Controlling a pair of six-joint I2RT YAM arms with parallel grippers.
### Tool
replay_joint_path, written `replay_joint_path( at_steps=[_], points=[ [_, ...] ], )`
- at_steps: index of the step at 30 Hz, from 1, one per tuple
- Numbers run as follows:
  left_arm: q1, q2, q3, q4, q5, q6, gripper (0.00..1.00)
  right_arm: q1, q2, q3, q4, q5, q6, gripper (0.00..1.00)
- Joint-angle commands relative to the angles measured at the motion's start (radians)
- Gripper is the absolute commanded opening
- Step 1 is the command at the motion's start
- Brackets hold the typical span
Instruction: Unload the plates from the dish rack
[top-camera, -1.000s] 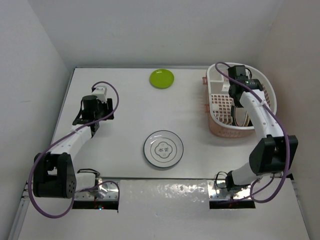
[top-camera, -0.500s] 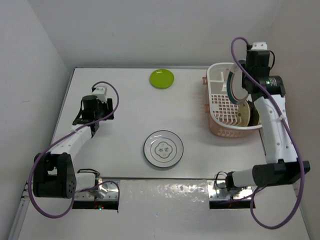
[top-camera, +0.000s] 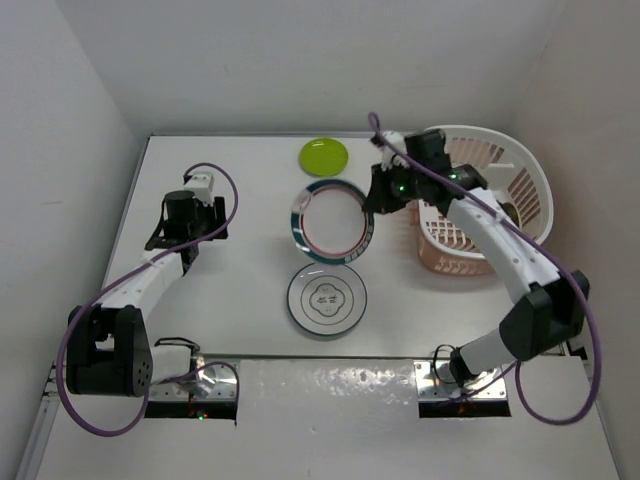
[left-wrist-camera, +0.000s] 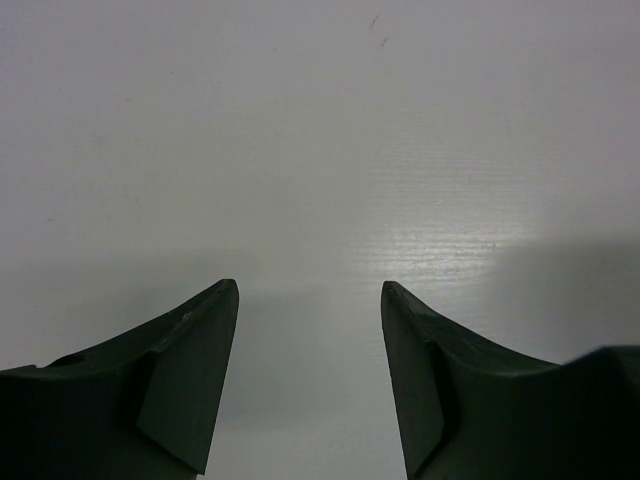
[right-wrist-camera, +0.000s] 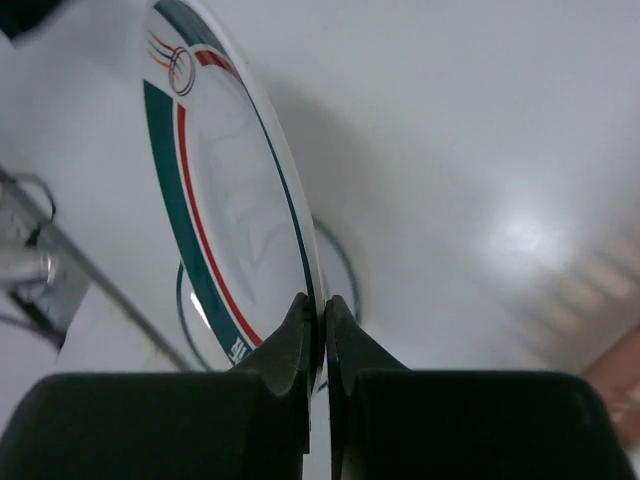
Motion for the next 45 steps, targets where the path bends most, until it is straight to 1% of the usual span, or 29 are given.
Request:
replay_joint_path(
  at_steps=[1,4,9,12,17,21,24,25,26,27,30,31,34,38,45],
  points=[
    [-0.008,-0.007,0.008,0.043,0.003,0.004,0.57,0.046,0.029,-0.064,-0.006,-0.182,-0.024,0.0],
    [-0.008,-0.006,0.007,0.048,0.005,0.007,0.57,0.066,0.044,-0.151,0.026,-0.225,-0.034,0.0],
    [-0.008,-0.01,0.005,0.041,-0.001,0.014,0.57,0.1,0.1,-0.216,-0.04,-0.247,-0.09,0.0],
    [-0.008,-0.01,-0.001,0.046,-0.001,0.017,0.57,0.108,0.121,-0.283,-0.003,-0.244,-0.084,0.0],
    [-0.008,-0.01,0.004,0.046,0.002,0.017,0.57,0.118,0.169,-0.297,0.029,-0.221,-0.078,0.0],
    [-0.008,-0.012,0.004,0.045,-0.001,0.02,0.57,0.118,0.179,-0.3,0.051,-0.163,-0.081,0.0],
    [-0.008,-0.014,0.002,0.045,0.0,0.02,0.57,0.118,0.201,-0.297,0.051,-0.147,-0.08,0.15],
    [-0.008,-0.015,0.001,0.046,-0.001,0.02,0.57,0.118,0.213,-0.299,0.046,-0.13,-0.08,0.21],
    [-0.008,-0.015,0.001,0.048,0.0,0.02,0.57,0.118,0.219,-0.299,0.043,-0.121,-0.084,0.36],
    [-0.008,-0.015,-0.001,0.049,0.0,0.02,0.57,0.118,0.225,-0.299,0.031,-0.109,-0.09,0.44],
    [-0.008,-0.017,-0.002,0.049,-0.003,0.023,0.57,0.118,0.253,-0.279,-0.006,-0.047,-0.107,0.57],
    [-0.008,-0.015,-0.004,0.051,-0.003,0.023,0.57,0.118,0.274,-0.264,-0.015,-0.02,-0.109,0.58],
    [-0.008,-0.017,-0.007,0.055,-0.001,0.023,0.57,0.121,0.308,-0.245,-0.032,-0.006,-0.104,0.6],
    [-0.008,-0.017,-0.01,0.057,-0.004,0.023,0.57,0.152,0.327,-0.237,-0.027,0.028,-0.104,0.6],
    [-0.006,-0.018,-0.019,0.055,-0.007,0.028,0.57,0.207,0.351,-0.17,-0.043,0.06,-0.11,0.6]
  ],
)
